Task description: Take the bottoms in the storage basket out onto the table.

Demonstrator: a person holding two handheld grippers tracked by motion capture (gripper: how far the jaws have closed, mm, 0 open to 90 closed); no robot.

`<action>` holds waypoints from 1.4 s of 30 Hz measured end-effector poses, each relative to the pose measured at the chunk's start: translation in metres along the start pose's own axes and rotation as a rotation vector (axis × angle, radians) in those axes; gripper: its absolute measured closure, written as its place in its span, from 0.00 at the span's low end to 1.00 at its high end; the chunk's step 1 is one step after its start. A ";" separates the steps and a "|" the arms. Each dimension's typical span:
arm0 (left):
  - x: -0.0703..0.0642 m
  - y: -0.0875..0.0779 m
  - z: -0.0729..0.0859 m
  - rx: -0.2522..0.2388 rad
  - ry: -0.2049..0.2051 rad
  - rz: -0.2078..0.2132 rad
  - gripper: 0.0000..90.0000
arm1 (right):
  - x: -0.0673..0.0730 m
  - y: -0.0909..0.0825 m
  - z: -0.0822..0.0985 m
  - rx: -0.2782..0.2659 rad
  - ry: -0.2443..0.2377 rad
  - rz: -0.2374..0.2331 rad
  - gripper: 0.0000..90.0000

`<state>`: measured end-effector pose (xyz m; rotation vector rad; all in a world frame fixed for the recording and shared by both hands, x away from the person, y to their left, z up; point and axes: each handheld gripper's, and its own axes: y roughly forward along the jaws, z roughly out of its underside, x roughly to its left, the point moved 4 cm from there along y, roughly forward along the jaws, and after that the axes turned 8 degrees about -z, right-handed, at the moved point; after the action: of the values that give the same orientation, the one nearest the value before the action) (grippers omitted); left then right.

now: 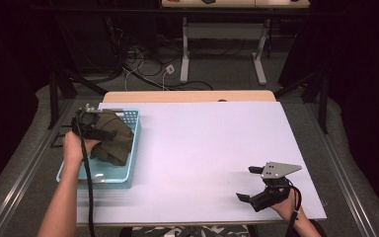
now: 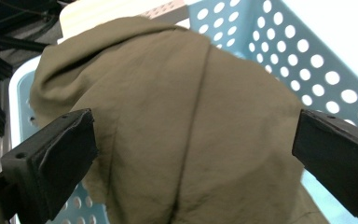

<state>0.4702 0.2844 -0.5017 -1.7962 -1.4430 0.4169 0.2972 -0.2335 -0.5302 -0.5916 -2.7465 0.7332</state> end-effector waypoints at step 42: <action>-0.007 0.042 0.011 0.180 0.025 0.017 0.23 | 0.000 0.002 0.000 0.007 -0.003 -0.006 0.01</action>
<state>0.4887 0.2797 -0.5416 -1.6645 -1.3299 0.5142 0.2982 -0.2321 -0.5312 -0.5814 -2.7457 0.7431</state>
